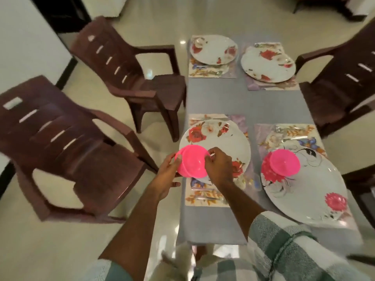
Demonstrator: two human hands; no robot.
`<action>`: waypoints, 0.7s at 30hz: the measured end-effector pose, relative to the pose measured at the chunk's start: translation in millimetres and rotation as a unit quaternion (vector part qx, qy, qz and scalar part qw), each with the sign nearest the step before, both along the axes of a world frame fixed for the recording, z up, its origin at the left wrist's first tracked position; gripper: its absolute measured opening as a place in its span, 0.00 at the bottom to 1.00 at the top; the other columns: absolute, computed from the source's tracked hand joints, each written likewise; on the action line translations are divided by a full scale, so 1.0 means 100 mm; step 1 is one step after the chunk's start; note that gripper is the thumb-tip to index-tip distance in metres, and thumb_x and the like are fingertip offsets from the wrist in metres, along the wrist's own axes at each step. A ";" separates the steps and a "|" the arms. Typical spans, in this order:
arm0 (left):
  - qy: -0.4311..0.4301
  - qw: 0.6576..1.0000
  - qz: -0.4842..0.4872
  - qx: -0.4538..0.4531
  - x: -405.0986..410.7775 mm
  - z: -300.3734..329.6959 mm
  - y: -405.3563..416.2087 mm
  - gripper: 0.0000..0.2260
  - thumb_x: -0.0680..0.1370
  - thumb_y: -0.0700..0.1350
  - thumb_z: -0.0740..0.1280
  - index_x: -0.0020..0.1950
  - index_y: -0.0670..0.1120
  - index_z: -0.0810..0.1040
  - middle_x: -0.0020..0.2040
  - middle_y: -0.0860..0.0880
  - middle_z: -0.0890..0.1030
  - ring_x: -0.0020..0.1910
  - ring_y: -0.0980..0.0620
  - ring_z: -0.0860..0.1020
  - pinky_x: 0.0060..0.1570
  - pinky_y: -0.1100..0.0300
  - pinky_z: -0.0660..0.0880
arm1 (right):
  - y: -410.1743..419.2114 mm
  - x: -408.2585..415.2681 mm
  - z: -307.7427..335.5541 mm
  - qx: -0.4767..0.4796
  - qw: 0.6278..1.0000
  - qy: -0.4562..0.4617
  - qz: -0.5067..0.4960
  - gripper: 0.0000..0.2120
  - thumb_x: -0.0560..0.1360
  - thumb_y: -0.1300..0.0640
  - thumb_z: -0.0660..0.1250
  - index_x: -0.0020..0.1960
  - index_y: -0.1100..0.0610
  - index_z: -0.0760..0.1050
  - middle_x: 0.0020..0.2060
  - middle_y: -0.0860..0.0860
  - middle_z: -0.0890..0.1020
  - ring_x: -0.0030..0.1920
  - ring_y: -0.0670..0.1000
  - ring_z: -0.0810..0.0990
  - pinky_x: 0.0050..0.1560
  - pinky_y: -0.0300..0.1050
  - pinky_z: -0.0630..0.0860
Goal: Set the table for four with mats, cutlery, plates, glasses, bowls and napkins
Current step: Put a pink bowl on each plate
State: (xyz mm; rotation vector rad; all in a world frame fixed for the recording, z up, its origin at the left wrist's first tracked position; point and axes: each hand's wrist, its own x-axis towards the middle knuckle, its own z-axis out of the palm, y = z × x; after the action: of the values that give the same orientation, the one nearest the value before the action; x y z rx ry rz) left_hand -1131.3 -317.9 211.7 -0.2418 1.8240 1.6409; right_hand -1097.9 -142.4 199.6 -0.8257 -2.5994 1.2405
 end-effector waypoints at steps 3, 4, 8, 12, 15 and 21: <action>-0.004 0.998 -0.057 -0.001 -0.34 -0.05 0.19 0.18 0.82 0.59 0.61 0.71 0.58 0.71 0.59 0.50 0.82 0.52 0.48 0.82 0.37 0.56 0.77 | 0.12 -0.06 0.00 0.026 0.996 0.004 -0.081 0.09 0.78 0.54 0.70 0.55 0.58 0.81 0.48 0.53 0.86 0.47 0.55 0.84 0.50 0.45 0.77; -0.004 0.996 -0.084 -0.003 -0.47 -0.09 0.24 0.18 0.82 0.60 0.61 0.71 0.59 0.72 0.59 0.50 0.82 0.52 0.48 0.82 0.38 0.54 0.78 | 0.14 -0.08 0.00 0.030 0.994 0.001 -0.102 0.09 0.77 0.54 0.69 0.54 0.58 0.81 0.47 0.53 0.86 0.46 0.55 0.84 0.51 0.46 0.79; 0.014 0.981 -0.192 -0.017 -0.91 -0.27 0.33 0.21 0.81 0.64 0.59 0.71 0.59 0.71 0.59 0.48 0.82 0.52 0.45 0.82 0.44 0.50 0.76 | 0.08 -0.21 -0.04 0.024 0.980 -0.030 -0.194 0.12 0.76 0.50 0.65 0.52 0.55 0.82 0.44 0.51 0.86 0.45 0.54 0.83 0.52 0.55 0.81; 0.030 0.959 -0.280 -0.017 -1.38 -0.34 0.34 0.21 0.80 0.67 0.59 0.71 0.62 0.72 0.61 0.49 0.81 0.54 0.45 0.82 0.50 0.46 0.75 | -0.12 -0.36 -0.03 0.011 0.959 -0.022 -0.283 0.10 0.76 0.52 0.65 0.45 0.56 0.83 0.37 0.49 0.84 0.39 0.50 0.82 0.46 0.52 0.81; 0.040 0.942 -0.332 -0.012 -1.71 -0.37 0.32 0.21 0.81 0.67 0.57 0.72 0.65 0.68 0.62 0.52 0.80 0.56 0.47 0.82 0.48 0.48 0.75 | -0.26 -0.43 0.00 -0.025 0.916 0.002 -0.401 0.07 0.75 0.57 0.66 0.42 0.57 0.82 0.34 0.50 0.83 0.36 0.51 0.82 0.40 0.49 0.81; 0.015 0.948 -0.317 -0.033 -2.10 -0.53 0.44 0.16 0.85 0.60 0.54 0.70 0.58 0.69 0.62 0.46 0.80 0.50 0.48 0.83 0.46 0.51 0.72 | -0.40 -0.41 -0.07 -0.084 0.821 0.011 -0.564 0.03 0.75 0.61 0.65 0.43 0.58 0.76 0.36 0.54 0.82 0.32 0.52 0.81 0.25 0.39 0.75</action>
State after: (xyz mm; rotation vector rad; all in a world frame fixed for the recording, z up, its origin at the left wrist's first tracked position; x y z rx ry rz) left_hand -1341.6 -273.6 159.1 0.3194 1.7321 1.1328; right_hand -1139.1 -182.2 192.9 -1.9194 -1.3954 1.0041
